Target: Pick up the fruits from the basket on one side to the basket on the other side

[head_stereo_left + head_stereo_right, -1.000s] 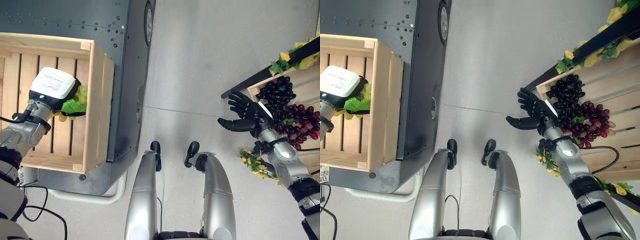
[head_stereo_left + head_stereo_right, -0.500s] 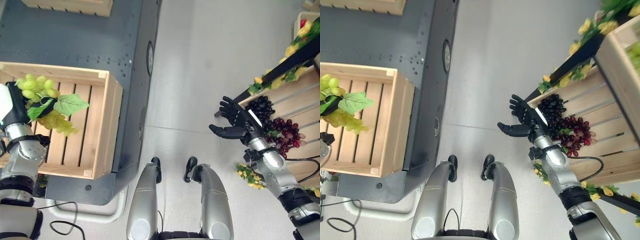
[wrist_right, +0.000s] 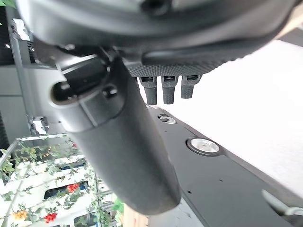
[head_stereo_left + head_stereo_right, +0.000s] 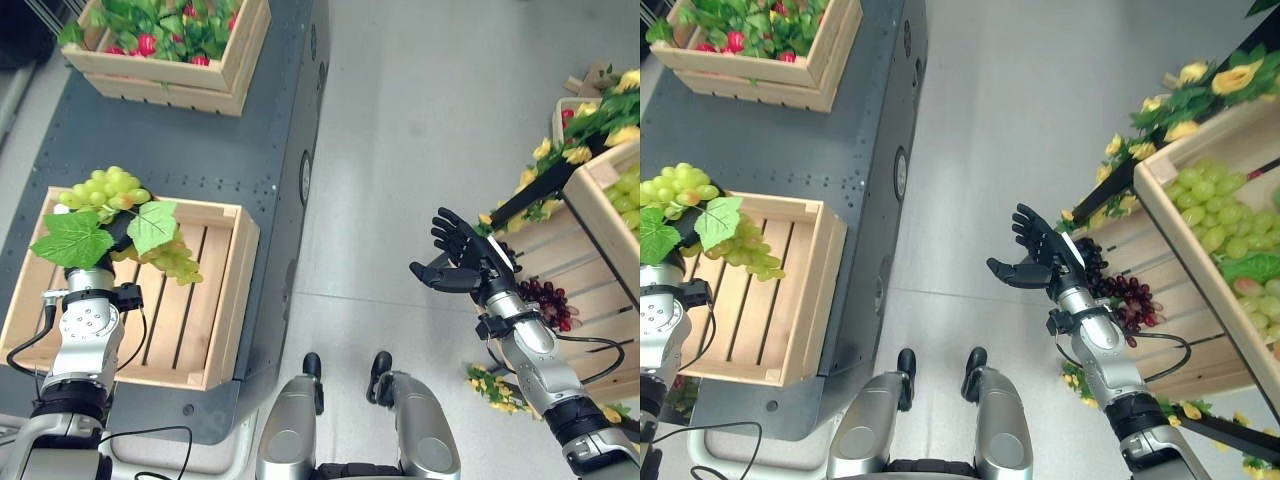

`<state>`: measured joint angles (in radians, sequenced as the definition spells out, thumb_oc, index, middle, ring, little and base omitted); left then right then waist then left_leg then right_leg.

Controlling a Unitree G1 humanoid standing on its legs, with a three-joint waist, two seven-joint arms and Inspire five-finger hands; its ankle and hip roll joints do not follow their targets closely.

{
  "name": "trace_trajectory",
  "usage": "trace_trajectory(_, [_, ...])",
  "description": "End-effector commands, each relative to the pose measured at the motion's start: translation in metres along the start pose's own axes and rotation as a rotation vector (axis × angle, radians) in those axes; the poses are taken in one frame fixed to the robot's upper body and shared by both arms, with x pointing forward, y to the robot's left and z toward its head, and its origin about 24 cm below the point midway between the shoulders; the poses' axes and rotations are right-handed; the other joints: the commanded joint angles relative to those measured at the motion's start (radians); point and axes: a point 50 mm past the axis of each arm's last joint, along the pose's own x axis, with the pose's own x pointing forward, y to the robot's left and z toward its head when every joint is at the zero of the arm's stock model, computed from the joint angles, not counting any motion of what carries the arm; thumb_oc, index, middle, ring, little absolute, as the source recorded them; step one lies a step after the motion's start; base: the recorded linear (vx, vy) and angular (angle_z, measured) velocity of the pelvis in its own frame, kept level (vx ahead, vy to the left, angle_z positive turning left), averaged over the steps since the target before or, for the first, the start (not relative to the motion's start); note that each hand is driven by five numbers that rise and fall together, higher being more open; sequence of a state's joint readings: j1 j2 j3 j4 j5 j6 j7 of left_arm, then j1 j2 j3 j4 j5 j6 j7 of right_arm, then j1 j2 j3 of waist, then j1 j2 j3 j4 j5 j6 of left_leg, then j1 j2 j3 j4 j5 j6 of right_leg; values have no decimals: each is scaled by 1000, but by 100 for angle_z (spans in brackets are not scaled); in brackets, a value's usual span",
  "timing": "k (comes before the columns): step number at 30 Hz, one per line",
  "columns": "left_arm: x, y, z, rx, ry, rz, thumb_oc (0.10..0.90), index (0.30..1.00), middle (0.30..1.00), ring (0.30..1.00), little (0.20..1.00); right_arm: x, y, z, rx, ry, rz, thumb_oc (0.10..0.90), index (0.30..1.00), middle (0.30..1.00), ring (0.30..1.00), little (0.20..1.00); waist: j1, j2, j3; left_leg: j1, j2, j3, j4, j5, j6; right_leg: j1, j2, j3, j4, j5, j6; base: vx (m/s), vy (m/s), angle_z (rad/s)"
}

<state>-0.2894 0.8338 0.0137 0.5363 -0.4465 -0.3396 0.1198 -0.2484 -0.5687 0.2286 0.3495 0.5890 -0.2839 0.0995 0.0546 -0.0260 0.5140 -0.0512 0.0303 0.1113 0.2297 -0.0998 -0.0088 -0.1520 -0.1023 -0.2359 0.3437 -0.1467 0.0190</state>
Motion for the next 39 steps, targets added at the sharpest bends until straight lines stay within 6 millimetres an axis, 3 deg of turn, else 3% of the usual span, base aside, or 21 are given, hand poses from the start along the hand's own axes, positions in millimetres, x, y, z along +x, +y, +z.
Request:
trace_trajectory(1, [8,13,39,-149,-200,-13,400,300,300,300,300,3,-11,32,-60,-144,-35,800,900,900,900,900,-8,48,-255,-1,-91,-37,-38,-12,20,126,23,-7,-151,6,-11,49,-57,-6])
trace_trajectory(5, [10,6,56,-185,-256,-83,400,300,300,300,300,7,-4,33,-57,-121,7,800,900,900,900,900,-7,56,-303,44,-92,-49,-107,13,15,178,32,-1,-232,41,-4,42,-63,-6])
trace_trajectory(11, [32,6,93,-252,-369,-142,400,300,300,300,300,29,23,51,50,-60,277,800,900,900,900,900,-15,58,-368,93,-88,-61,-203,49,2,232,48,15,-346,95,7,22,-99,-1])
trace_trajectory(16, [57,-25,125,-307,-419,-258,400,300,300,300,300,67,53,85,170,-51,397,800,900,900,900,900,-18,54,-411,122,-85,-68,-279,76,-10,254,61,30,-431,139,18,6,-99,-1])
trace_trajectory(20, [69,-38,142,-339,-439,-317,400,300,300,300,300,79,66,95,236,4,482,800,900,900,900,900,-20,55,-430,125,-83,-73,-312,92,-12,244,69,39,-431,141,20,-22,-62,1])
trace_trajectory(24, [74,-57,148,-370,-434,-382,400,300,300,300,300,88,73,99,317,46,525,800,900,900,900,900,-24,46,-443,132,-80,-67,-307,85,-10,249,71,40,-431,139,19,24,-55,-1])
trace_trajectory(26, [79,-78,154,-361,-413,-449,400,300,300,300,300,98,81,105,363,57,540,800,900,900,900,900,-24,42,-458,139,-76,-55,-306,79,-8,254,73,40,-431,136,17,44,-49,-2])
trace_trajectory(39, [78,-136,161,-365,-363,-670,400,300,300,300,300,119,101,118,331,78,495,800,900,900,900,900,-33,39,-485,161,-76,-42,-317,67,1,264,77,52,-431,133,18,44,-12,-2])
